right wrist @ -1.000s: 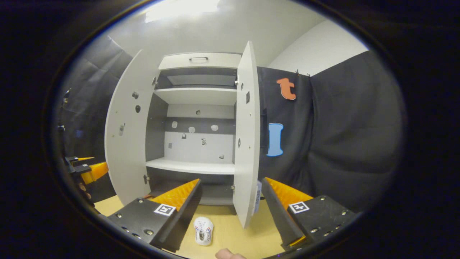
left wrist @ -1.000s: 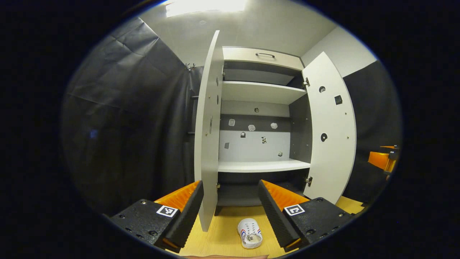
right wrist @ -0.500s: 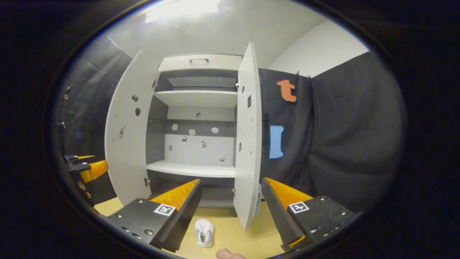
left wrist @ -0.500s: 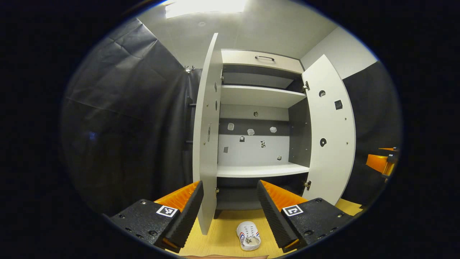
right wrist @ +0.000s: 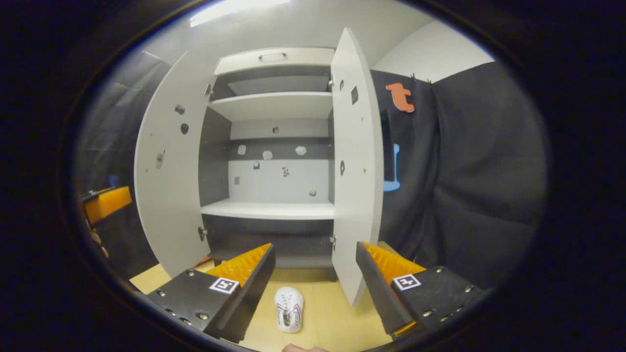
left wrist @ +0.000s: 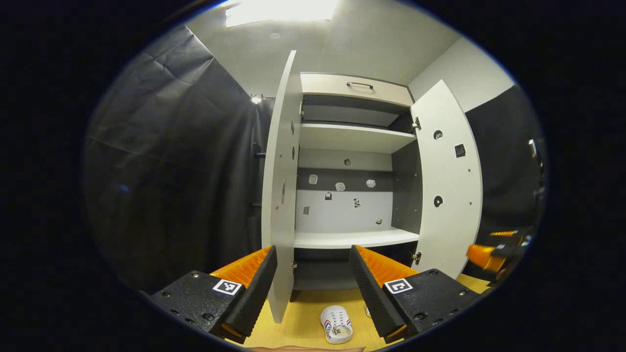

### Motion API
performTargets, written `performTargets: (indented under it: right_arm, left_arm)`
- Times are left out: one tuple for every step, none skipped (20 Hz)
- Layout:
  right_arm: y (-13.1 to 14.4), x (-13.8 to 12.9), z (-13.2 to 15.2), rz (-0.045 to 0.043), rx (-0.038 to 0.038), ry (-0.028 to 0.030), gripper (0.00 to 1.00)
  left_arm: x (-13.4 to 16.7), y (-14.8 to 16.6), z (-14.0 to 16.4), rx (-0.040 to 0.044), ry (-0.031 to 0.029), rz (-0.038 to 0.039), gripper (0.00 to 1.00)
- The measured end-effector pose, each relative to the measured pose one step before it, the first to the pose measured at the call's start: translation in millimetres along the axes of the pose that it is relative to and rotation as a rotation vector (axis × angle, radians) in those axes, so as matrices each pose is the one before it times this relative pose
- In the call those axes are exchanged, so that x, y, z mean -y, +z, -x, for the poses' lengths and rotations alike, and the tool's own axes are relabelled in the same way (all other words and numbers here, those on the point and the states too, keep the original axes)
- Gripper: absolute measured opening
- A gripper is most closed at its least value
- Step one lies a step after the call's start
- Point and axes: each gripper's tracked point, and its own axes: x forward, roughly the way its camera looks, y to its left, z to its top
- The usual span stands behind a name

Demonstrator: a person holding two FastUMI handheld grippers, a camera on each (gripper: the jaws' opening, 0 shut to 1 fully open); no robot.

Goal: Grab one shoe with the right hand and put it into the shoe cabinet, grab the other shoe with the left hand and put it into the shoe cabinet; then close the right door with the right hand and the left door with the left hand.

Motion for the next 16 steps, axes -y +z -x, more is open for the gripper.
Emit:
performTargets:
  right_arm:
    - [-17.62, -7.73, -8.87, 0.01090, -0.03069, 0.02112, 0.99]
    - [-18.87, -8.72, -10.30, 0.00959, -0.02648, 0.01980, 0.99]
    - [-16.53, -8.58, -9.38, 0.00769, -0.02731, 0.02284, 0.99]
    - [-20.60, -12.11, -11.21, 0.01001, -0.03421, 0.03317, 0.99]
    - [-19.59, -9.81, -8.37, 0.00947, -0.03018, 0.02302, 0.99]
    - [-21.90, -10.04, -10.23, 0.00468, -0.04263, 0.01678, 0.99]
    - [-25.25, -8.47, -11.57, 0.00427, -0.04978, 0.01094, 0.99]
    - [-23.84, -8.19, -12.50, 0.00450, -0.05116, 0.01649, 0.95]
    - [-18.77, -7.14, -12.69, -0.00011, -0.03671, 0.01338, 0.99]
    - [-16.38, -3.70, -13.06, -0.00339, -0.03447, -0.00044, 0.96]
    - [-18.27, -1.46, -12.78, -0.00226, -0.03950, -0.00020, 0.96]
    - [-15.60, 0.66, -11.38, -0.00257, -0.03953, -0.01046, 0.99]
    - [-14.97, 1.68, -11.19, -0.00190, -0.03921, -0.01489, 0.99]
    - [-10.54, -1.16, -9.20, -0.01571, -0.02438, -0.00251, 0.99]
    - [-5.62, -1.87, -8.13, -0.02182, -0.01396, 0.00310, 0.99]
    - [-3.95, -2.17, -6.96, -0.02208, -0.01260, 0.00525, 0.95]
  left_arm:
    - [-0.60, -0.01, 1.30, 0.00231, 0.00011, 0.00222, 0.90]
    - [-0.60, -0.18, 0.90, 0.00008, -0.00139, 0.00274, 0.90]
    - [-0.43, -2.33, 0.66, -0.00313, -0.00231, 0.00367, 0.90]
    - [-0.14, -2.45, 0.34, -0.00638, -0.00385, 0.00213, 0.91]
    - [-0.60, -5.36, 2.29, -0.01405, -0.00331, 0.00204, 0.91]
    - [-1.28, -6.39, 1.78, -0.01519, -0.00377, -0.00142, 0.91]
    - [-0.33, -4.17, 1.76, -0.00868, -0.00549, -0.00334, 0.91]
    - [-1.10, -3.00, 1.23, -0.00439, -0.00268, -0.00430, 0.90]
    - [-1.25, -2.54, 1.55, -0.00078, -0.00139, -0.00564, 0.91]
    - [-1.52, -0.37, 0.64, 0.00156, 0.00095, -0.00622, 0.91]
    - [-1.14, 0.38, 0.16, 0.00317, 0.00301, -0.00457, 0.91]
    - [-1.49, 0.38, -0.22, 0.00355, 0.00330, -0.00205, 0.91]
    - [-1.04, -0.65, -0.32, 0.00752, 0.00509, -0.00002, 0.91]
    - [-0.39, -1.58, -0.47, 0.00307, 0.00270, -0.00251, 0.90]
    - [0.63, -4.59, -0.72, -0.00196, -0.00007, -0.00571, 0.90]
    - [1.70, -4.30, -0.63, -0.00753, -0.00562, -0.00957, 0.91]
